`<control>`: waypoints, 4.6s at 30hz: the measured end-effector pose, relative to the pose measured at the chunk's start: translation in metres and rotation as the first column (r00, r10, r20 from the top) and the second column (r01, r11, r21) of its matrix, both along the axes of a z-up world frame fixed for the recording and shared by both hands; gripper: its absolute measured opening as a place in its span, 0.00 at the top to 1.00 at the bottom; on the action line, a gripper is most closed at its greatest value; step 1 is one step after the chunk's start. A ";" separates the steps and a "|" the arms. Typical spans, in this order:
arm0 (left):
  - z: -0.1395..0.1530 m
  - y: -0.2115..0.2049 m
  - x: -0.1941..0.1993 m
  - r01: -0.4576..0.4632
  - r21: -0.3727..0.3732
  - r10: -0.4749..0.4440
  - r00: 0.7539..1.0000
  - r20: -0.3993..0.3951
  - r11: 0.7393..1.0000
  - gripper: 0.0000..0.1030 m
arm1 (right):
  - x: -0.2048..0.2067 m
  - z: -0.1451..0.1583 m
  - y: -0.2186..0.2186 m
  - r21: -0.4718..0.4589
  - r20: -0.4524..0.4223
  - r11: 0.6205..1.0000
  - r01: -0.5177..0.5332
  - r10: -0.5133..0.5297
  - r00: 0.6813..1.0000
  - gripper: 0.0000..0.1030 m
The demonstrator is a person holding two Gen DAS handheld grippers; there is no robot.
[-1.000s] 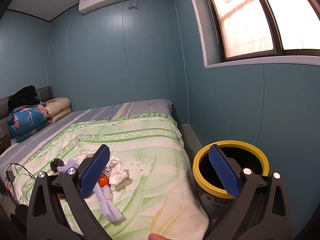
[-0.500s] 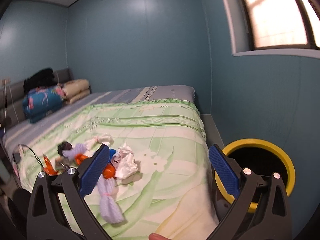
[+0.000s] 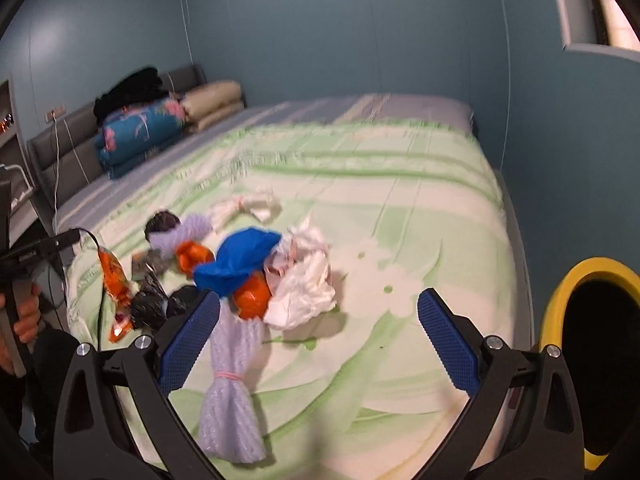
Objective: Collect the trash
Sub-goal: 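Grasp the black plastic bag with the left tool while the right tool grasps the white tissue, then carry the black bag and white tissue over the yellow-rimmed bin with both tools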
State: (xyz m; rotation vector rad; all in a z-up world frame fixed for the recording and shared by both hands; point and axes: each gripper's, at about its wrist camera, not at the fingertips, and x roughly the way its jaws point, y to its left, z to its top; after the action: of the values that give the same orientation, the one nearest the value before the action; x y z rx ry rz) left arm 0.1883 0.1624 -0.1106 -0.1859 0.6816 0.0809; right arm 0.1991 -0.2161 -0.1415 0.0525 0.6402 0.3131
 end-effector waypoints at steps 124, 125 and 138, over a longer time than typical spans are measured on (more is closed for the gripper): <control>0.075 -0.434 0.047 0.767 -0.007 -0.755 0.633 0.168 0.642 0.49 | -0.103 0.079 -0.264 0.187 0.104 0.895 0.404 -0.427 0.898 0.85; 0.071 -0.442 0.048 0.773 -0.010 -0.762 0.627 0.160 0.634 0.49 | -0.102 0.076 -0.268 0.188 0.097 0.892 0.411 -0.433 0.896 0.85; 0.024 -0.505 0.058 0.813 -0.059 -0.809 0.583 0.072 0.580 0.49 | -0.088 0.036 -0.307 0.195 -0.009 0.842 0.502 -0.511 0.860 0.85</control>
State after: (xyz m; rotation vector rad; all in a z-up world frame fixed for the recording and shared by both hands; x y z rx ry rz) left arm 0.2467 -0.3422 -0.0863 0.0642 0.6777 -0.8595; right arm 0.1110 -0.5231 -0.1053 0.3948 0.5278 -0.1418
